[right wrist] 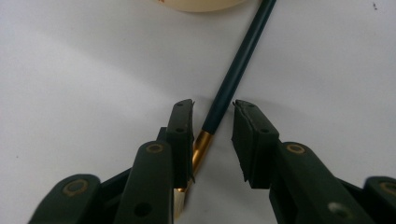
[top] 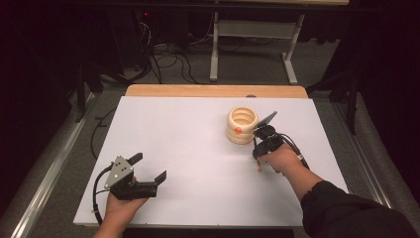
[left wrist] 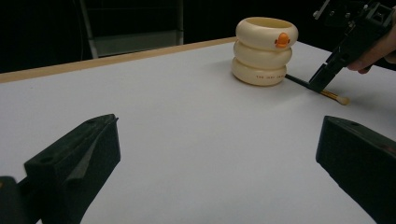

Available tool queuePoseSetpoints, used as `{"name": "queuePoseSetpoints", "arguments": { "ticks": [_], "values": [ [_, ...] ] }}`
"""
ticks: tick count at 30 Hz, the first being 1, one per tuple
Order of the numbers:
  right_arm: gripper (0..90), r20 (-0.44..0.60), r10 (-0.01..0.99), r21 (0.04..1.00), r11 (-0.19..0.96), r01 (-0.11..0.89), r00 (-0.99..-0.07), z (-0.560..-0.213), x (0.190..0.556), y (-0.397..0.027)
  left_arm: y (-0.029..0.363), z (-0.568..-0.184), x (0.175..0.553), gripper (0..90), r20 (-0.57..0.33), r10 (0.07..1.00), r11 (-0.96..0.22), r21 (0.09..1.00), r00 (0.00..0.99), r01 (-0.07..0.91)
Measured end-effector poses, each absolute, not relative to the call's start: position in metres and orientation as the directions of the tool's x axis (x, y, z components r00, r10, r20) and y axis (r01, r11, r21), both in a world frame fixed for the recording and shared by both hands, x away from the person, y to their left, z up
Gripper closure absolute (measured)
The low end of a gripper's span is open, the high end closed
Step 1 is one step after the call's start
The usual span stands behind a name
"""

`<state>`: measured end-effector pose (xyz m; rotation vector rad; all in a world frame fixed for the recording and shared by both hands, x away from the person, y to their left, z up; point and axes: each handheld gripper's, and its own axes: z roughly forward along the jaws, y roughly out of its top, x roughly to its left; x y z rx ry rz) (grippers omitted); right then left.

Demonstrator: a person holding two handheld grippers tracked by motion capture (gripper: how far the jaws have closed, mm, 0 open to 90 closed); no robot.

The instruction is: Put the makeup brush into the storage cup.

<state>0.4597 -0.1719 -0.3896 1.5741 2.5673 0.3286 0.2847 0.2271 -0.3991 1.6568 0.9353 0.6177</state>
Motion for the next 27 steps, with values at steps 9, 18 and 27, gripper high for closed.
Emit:
{"name": "queuePoseSetpoints", "arguments": {
  "ticks": [9,18,27],
  "values": [
    [75.8,0.010,0.896,0.231,0.430,0.873,-0.444,-0.3906,0.4610,-0.1710,0.2273,-0.3990,0.2845,0.6,-0.062,0.829,-0.106,0.958,0.556,0.266],
    [78.1,-0.015,0.903,0.231,0.420,0.878,-0.429,-0.3902,0.4623,-0.1729,0.2273,-0.3991,0.2845,0.6,-0.064,0.828,-0.105,0.958,0.557,0.266],
    [80.7,-0.031,0.909,0.227,0.411,0.883,-0.415,-0.3899,0.4641,-0.1797,0.2274,-0.3991,0.2847,0.6,-0.063,0.827,-0.106,0.958,0.559,0.266]
  ]
}}
